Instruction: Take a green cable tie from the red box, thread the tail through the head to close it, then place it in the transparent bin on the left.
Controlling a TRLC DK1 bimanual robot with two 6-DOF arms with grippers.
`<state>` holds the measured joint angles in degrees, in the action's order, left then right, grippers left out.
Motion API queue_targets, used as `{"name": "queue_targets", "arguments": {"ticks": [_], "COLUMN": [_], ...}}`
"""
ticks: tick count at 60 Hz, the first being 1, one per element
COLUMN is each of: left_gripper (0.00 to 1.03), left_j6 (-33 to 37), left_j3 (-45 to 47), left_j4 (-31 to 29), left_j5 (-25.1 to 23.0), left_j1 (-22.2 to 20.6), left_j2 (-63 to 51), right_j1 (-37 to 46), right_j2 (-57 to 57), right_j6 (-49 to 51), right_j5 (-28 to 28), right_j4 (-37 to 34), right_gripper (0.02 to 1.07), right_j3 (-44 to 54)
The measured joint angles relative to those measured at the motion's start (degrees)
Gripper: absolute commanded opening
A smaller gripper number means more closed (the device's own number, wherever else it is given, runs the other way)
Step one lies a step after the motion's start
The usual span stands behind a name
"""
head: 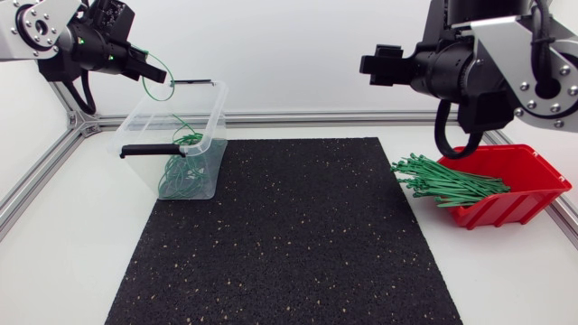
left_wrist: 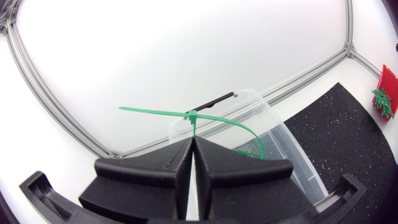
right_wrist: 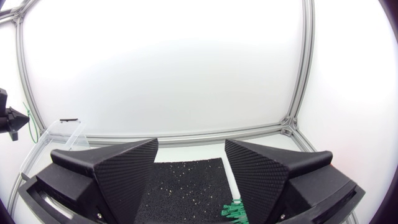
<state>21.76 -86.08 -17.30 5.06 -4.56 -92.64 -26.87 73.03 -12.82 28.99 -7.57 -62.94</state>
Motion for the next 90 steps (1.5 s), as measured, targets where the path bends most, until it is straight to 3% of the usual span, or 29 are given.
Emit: {"name": "queue_targets", "arguments": {"ticks": [7,10,12,13,15,16,20,33,51,67,90], "left_gripper": [0.12,0.31,0.37,0.50,0.62,0.74,1.00,1.00,0.99,0.99,0.99], "left_j6": [0.4,0.4,0.4,0.4,0.4,0.4,0.6,0.6,0.5,-1.2,-1.9], "left_j3": [-0.3,-0.5,-0.6,-0.6,-0.6,-0.6,-0.6,0.8,14.5,26.9,43.1], "left_j4": [2.3,2.7,3.0,3.1,3.1,3.1,4.0,7.3,18.3,24.4,28.6], "left_j5": [0.4,0.5,0.8,0.9,1.3,1.4,1.9,2.8,5.1,6.0,6.0], "left_j1": [0.0,0.0,0.0,0.0,0.0,0.0,0.0,-0.1,-0.1,-0.8,-2.3], "left_j2": [-3.1,-4.2,-4.9,-5.0,-5.5,-5.7,-6.1,-5.6,5.9,17.6,35.8], "right_j1": [1.0,2.0,3.0,3.3,4.5,5.0,6.9,11.2,17.6,19.5,25.1], "right_j2": [-3.1,-4.1,-4.8,-5.1,-5.6,-6.0,-7.0,-11.5,-20.1,-28.5,-41.3], "right_j6": [3.7,5.0,5.8,6.1,7.0,7.3,8.6,12.0,13.1,13.1,13.1], "right_j5": [-0.1,-0.2,-0.5,-0.6,-1.2,-1.5,-2.2,-4.3,-9.7,-11.5,-17.2], "right_j4": [3.0,3.7,4.4,4.7,5.7,6.2,6.9,9.2,10.2,11.3,10.7], "right_gripper": [0.82,0.82,0.82,0.82,0.82,0.82,0.82,0.82,0.82,0.82,0.82], "right_j3": [2.2,2.7,3.1,3.4,4.0,4.4,5.8,10.1,15.5,22.8,29.6]}}
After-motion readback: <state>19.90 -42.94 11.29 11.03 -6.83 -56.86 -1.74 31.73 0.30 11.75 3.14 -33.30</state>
